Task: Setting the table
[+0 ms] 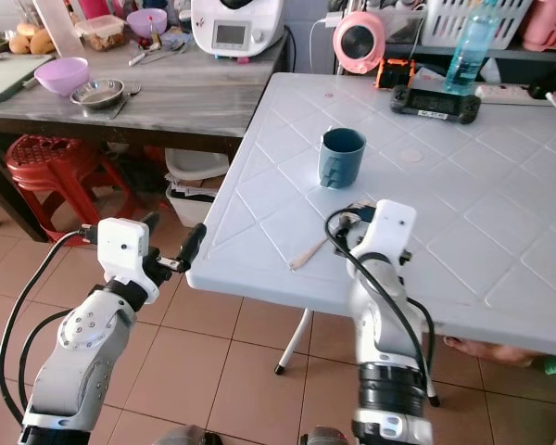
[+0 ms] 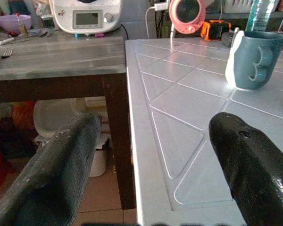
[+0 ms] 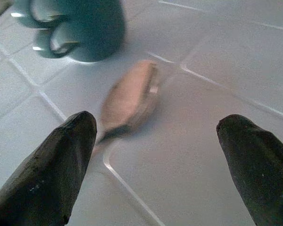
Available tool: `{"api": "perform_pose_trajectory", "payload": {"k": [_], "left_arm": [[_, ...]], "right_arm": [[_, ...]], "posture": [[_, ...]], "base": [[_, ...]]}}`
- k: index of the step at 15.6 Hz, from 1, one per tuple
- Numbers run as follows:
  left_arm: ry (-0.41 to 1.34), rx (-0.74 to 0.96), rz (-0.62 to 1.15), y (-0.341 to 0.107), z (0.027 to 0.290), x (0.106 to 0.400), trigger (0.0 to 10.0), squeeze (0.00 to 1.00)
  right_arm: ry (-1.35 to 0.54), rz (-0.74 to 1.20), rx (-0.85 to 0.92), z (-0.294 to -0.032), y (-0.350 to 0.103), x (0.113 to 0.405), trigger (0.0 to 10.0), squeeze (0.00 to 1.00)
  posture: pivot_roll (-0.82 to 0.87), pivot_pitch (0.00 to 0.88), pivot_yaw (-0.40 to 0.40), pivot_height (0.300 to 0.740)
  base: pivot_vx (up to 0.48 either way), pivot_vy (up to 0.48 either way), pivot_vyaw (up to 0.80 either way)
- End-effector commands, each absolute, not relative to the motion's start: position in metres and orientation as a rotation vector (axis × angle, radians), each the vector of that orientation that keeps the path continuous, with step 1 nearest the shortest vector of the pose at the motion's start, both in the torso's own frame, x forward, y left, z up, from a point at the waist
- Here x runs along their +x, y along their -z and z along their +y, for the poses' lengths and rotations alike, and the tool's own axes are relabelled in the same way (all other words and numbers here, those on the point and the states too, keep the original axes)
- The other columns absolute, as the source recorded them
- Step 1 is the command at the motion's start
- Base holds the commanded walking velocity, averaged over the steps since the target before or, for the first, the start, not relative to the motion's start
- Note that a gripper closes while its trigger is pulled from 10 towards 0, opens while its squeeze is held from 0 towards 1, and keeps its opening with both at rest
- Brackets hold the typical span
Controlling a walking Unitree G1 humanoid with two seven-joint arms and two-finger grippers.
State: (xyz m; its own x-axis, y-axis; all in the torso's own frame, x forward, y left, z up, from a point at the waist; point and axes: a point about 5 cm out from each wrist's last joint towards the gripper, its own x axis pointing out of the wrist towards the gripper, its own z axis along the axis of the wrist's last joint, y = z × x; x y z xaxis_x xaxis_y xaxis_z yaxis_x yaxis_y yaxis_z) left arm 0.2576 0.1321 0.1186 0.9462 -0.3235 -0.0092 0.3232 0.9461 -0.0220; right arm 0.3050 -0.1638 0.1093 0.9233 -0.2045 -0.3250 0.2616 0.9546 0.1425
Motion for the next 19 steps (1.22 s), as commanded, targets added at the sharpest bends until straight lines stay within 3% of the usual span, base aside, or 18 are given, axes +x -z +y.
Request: {"api": "perform_pose_trajectory", "payload": {"k": [1,9,11,12,13,16,17,18,19], "left_arm": [[0.334,-0.013,0.017,-0.12,0.134,0.255,10.0,0.0],[0.352,-0.01,0.054,-0.119,0.134,0.247,10.0,0.0],[0.355,-0.011,0.059,-0.119,0.134,0.246,10.0,0.0],[0.356,-0.011,0.06,-0.119,0.134,0.246,10.0,0.0],[0.357,-0.012,0.064,-0.119,0.134,0.246,10.0,0.0],[0.361,-0.013,0.07,-0.119,0.134,0.246,10.0,0.0],[0.362,-0.013,0.07,-0.119,0.134,0.246,10.0,0.0],[0.363,-0.013,0.072,-0.119,0.133,0.246,10.0,0.0],[0.365,-0.013,0.075,-0.119,0.133,0.246,10.0,0.0]], "right_arm": [[0.201,0.31,0.18,-0.154,-0.116,0.31,10.0,0.0],[0.136,0.474,0.266,-0.135,-0.115,0.321,10.0,0.0],[0.166,0.53,0.289,-0.138,-0.106,0.318,3.0,0.0],[0.181,0.541,0.283,-0.14,-0.104,0.317,0.7,0.0],[0.191,0.552,0.285,-0.143,-0.103,0.317,1.7,0.0],[0.177,0.563,0.299,-0.151,-0.102,0.319,0.6,0.0],[0.175,0.564,0.302,-0.154,-0.103,0.322,1.3,0.0],[0.164,0.568,0.278,-0.159,-0.102,0.324,0.0,0.0],[0.174,0.594,0.239,-0.169,-0.099,0.326,0.0,0.0]], "posture": [[0.0,0.0,0.06,0.74],[0.01,0.026,0.061,0.74],[0.01,0.027,0.059,0.74],[0.01,0.028,0.059,0.74],[0.01,0.029,0.061,0.74],[0.01,0.03,0.063,0.74],[0.01,0.03,0.063,0.74],[0.01,0.03,0.064,0.74],[0.01,0.03,0.061,0.74]], "base": [[0.0,0.0,0.0],[0.0,0.0,0.0],[0.0,0.0,0.0],[0.0,0.0,0.0],[0.0,0.0,0.0],[0.0,0.0,0.0],[0.0,0.0,0.0],[0.0,0.0,0.0],[0.0,0.0,0.0]]}}
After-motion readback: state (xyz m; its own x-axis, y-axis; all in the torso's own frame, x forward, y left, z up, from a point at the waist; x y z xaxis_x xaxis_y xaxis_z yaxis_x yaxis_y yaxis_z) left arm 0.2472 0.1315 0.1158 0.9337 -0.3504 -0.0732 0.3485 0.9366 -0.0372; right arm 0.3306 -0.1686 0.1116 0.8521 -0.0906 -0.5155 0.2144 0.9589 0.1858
